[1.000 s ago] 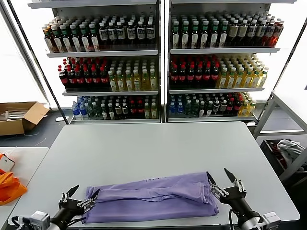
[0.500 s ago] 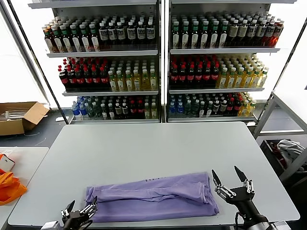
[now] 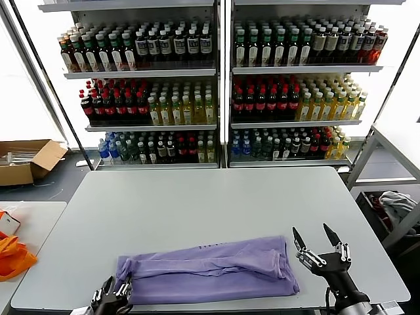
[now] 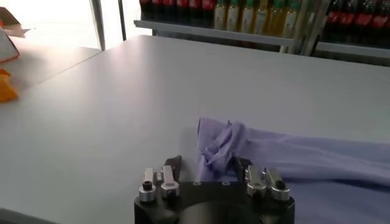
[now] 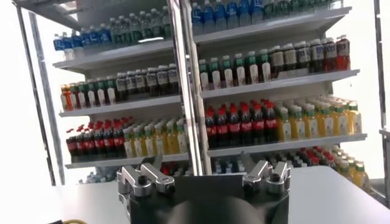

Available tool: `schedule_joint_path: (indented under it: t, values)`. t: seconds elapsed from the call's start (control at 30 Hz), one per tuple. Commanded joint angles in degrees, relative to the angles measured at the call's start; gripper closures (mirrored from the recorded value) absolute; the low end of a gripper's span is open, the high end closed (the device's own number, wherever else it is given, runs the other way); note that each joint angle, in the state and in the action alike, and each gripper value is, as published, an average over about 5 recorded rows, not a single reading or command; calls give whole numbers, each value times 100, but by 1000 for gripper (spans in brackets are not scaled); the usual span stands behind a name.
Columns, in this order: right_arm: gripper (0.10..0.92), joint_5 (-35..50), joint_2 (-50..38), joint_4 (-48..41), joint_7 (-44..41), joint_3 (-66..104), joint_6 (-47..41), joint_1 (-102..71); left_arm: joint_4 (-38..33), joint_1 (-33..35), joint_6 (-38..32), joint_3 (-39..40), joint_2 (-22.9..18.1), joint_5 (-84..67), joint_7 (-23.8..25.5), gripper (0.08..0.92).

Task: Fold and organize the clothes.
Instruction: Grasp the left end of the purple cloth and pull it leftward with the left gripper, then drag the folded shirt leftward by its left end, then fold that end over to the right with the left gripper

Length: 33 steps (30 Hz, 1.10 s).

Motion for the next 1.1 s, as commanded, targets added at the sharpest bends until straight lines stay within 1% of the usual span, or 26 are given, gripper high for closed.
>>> schedule_joint_path:
  t: [0.03, 0.2, 0.3, 0.4, 0.5, 0.6, 0.7, 0.83, 0.97, 1.03, 1.1]
  values:
    - [203, 313, 19, -5, 45, -23, -76, 63, 180, 175, -523, 30, 114, 223, 823, 544]
    - [203, 342, 17, 27, 57, 23, -158, 121, 160, 58, -576, -320, 579, -424, 1327, 691]
    - [203, 345, 19, 49, 63, 33, -194, 148, 158, -98, -528, -527, 825, -709, 1521, 778]
    - [203, 342, 28, 75, 75, 32, -222, 181, 157, -257, -462, -644, 943, -919, 1596, 859]
    - [203, 341, 40, 88, 92, 44, -253, 228, 184, -411, -412, -766, 1011, -1132, 1597, 906]
    - [203, 343, 36, 89, 102, 70, -268, 259, 307, -595, -332, -1078, 1191, -1501, 1582, 911]
    - [203, 352, 21, 84, 102, 102, -267, 258, 608, -767, -253, -1595, 1570, -1850, 1640, 911]
    - [203, 365, 10, 82, 100, 120, -254, 240, 1307, -883, -204, -2386, 2229, -2184, 1975, 911]
    - [203, 369, 2, 81, 98, 97, -243, 242, 2196, -1026, -323, -3028, 2821, -2102, 2379, 911]
    - [203, 365, -2, 90, 95, 66, -237, 252, 2578, -1170, -385, -3233, 3069, -2053, 2419, 911]
    - [203, 356, 2, 115, 91, 30, -232, 261, 2792, -1334, -413, -3350, 3209, -2042, 2354, 911]
